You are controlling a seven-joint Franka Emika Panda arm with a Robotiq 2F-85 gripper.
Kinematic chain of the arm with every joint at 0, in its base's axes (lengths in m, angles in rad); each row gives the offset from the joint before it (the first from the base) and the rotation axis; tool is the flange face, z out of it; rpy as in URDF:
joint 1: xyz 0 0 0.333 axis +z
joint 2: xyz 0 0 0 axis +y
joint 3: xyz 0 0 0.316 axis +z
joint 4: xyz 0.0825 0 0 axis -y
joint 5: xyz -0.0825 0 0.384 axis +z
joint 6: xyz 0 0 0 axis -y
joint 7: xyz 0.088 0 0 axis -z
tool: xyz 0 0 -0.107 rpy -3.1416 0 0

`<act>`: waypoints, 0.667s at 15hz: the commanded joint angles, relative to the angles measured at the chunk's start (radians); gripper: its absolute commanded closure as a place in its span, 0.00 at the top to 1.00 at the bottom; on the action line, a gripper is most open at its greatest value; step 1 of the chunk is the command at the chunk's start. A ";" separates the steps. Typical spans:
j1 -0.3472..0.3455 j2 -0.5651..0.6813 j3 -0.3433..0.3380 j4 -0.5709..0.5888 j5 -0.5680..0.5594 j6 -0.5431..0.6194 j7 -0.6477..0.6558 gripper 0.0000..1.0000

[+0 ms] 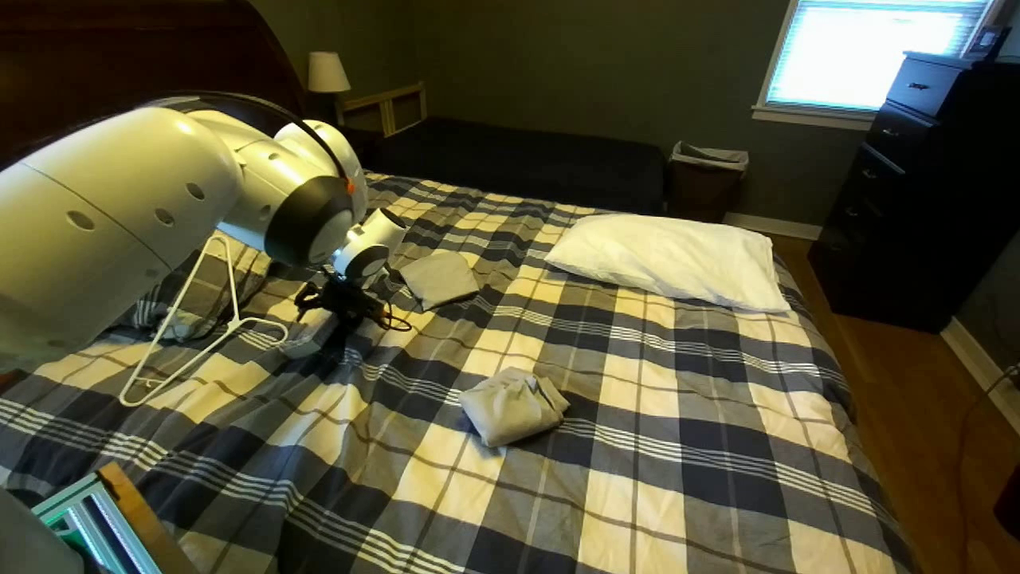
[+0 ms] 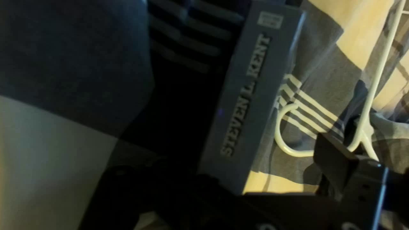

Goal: Put the book on the grey cloth on the right

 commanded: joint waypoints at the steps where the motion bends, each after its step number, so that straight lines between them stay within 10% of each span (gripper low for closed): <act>1: -0.006 0.023 0.022 0.024 0.035 -0.056 -0.044 0.74; 10: 0.112 -0.102 -0.084 -0.088 -0.038 0.087 0.165 0.07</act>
